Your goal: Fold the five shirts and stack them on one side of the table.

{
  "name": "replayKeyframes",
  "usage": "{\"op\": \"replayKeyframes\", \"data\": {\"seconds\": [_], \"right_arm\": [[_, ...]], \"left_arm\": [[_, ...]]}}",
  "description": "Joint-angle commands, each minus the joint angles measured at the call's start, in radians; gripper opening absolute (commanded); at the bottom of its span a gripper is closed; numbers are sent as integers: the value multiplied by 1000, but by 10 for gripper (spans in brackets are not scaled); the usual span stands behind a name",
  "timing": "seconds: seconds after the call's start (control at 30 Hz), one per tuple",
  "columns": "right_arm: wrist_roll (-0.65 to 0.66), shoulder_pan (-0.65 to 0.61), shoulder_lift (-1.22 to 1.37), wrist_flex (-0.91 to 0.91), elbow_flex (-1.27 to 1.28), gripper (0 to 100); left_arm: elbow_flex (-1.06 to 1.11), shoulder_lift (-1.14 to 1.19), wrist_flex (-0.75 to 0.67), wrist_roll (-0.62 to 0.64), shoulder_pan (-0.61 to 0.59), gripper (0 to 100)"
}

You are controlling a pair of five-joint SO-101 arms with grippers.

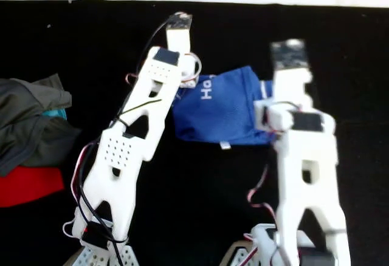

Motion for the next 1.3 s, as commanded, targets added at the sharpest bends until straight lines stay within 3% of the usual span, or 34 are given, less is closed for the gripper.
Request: {"op": "replayKeyframes", "data": {"seconds": [0.0,0.17,0.37,0.7,0.83,1.0,1.13,1.27], "right_arm": [[-11,-44,174,-61,-48,6],[-5,24,384,-82,-48,6],[0,179,404,-31,-39,6],[87,191,283,174,-42,6],[83,189,77,214,-48,6],[78,174,-68,107,-99,6],[8,110,59,51,-269,6],[-21,18,343,48,-499,6]], "left_arm": [[-35,-47,11,5,5,9],[-33,-47,11,5,4,9],[-35,-48,11,5,4,9],[-62,-68,20,5,1,9],[-156,-124,150,5,2,9],[-300,-191,456,5,-2,9],[-387,-203,634,3,-24,9],[-418,-206,667,5,-59,9]]}}
